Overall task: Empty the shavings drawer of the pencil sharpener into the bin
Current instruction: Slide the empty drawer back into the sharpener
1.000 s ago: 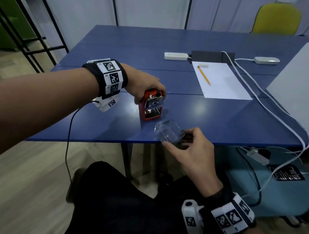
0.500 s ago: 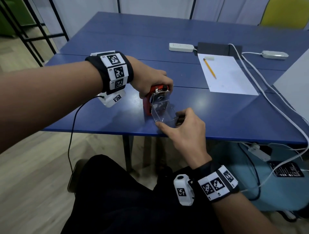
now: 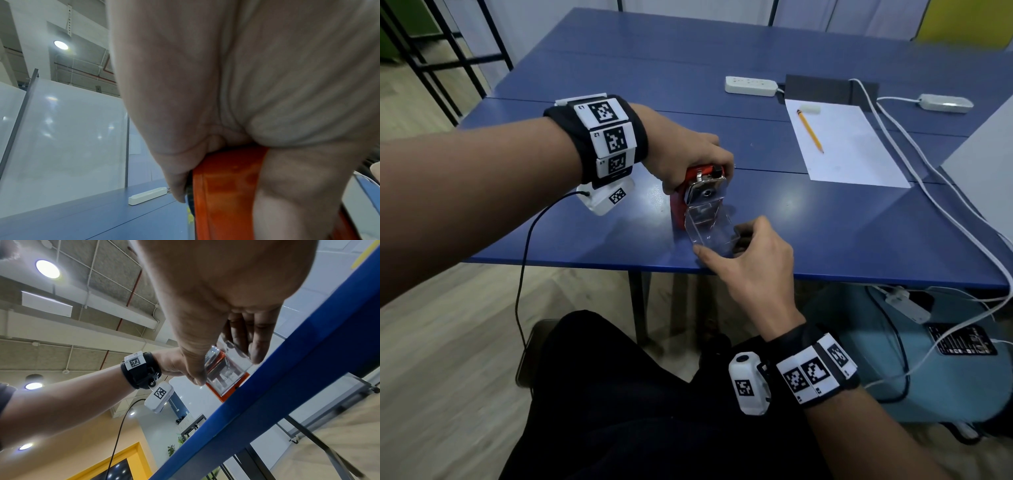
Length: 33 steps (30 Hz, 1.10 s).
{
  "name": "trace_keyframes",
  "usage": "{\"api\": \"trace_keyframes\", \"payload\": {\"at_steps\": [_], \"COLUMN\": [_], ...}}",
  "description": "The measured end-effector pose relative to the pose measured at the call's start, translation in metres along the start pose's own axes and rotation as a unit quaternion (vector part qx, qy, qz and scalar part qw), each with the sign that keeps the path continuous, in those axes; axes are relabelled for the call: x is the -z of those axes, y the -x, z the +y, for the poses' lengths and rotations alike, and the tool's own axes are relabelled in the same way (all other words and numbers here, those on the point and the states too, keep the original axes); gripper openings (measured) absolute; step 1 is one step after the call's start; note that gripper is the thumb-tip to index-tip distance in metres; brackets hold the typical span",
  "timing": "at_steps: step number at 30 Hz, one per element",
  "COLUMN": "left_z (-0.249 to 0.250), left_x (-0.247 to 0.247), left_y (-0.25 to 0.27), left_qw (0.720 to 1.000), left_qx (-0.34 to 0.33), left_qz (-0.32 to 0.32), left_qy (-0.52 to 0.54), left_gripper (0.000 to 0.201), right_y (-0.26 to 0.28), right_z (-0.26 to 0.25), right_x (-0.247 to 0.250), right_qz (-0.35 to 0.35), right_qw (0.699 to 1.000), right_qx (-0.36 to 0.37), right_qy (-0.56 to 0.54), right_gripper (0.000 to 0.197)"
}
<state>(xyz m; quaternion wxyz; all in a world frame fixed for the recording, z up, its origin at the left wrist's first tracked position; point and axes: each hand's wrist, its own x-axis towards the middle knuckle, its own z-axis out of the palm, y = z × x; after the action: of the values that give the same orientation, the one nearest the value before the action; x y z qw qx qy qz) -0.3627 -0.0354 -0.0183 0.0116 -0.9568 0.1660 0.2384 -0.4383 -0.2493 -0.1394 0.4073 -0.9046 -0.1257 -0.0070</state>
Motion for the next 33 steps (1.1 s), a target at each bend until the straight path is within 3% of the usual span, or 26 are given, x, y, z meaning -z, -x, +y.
{"api": "trace_keyframes", "payload": {"at_steps": [7, 10, 12, 13, 15, 16, 18, 22, 33], "left_z": [0.001, -0.008, -0.015, -0.017, -0.015, -0.011, -0.004, -0.001, 0.000], "left_x": [-0.003, -0.013, -0.026, -0.034, -0.048, -0.054, -0.064, -0.076, -0.078], "left_y": [0.004, 0.015, 0.026, 0.030, 0.033, 0.033, 0.025, 0.005, 0.001], "left_qw": [1.000, 0.992, 0.948, 0.903, 0.809, 0.787, 0.779, 0.767, 0.776], "left_qx": [-0.007, -0.005, -0.024, -0.028, -0.016, 0.004, 0.035, 0.059, 0.060], "left_qz": [0.008, 0.030, 0.071, 0.099, 0.145, 0.166, 0.202, 0.272, 0.298], "left_qy": [0.022, 0.122, 0.309, 0.417, 0.569, 0.594, 0.593, 0.578, 0.552], "left_gripper": [0.095, 0.103, 0.100, 0.094, 0.069, 0.050, 0.035, 0.051, 0.045], "right_y": [-0.007, -0.007, -0.006, -0.006, -0.005, -0.005, -0.004, -0.003, -0.012], "right_z": [-0.005, -0.004, -0.003, -0.003, -0.002, -0.002, -0.002, -0.002, -0.004], "right_x": [-0.003, -0.004, -0.005, -0.005, -0.006, -0.006, -0.009, -0.012, -0.017], "right_qz": [0.003, 0.007, 0.009, 0.011, 0.015, 0.016, 0.022, 0.035, 0.040], "right_qw": [1.000, 1.000, 1.000, 1.000, 1.000, 1.000, 0.999, 0.999, 0.999], "right_qx": [0.006, 0.006, 0.007, 0.006, 0.006, 0.006, 0.009, 0.017, 0.025], "right_qy": [0.004, 0.002, 0.001, -0.003, -0.011, -0.015, -0.022, -0.023, -0.002], "right_gripper": [0.063, 0.063, 0.063, 0.063, 0.063, 0.063, 0.063, 0.062, 0.068]}}
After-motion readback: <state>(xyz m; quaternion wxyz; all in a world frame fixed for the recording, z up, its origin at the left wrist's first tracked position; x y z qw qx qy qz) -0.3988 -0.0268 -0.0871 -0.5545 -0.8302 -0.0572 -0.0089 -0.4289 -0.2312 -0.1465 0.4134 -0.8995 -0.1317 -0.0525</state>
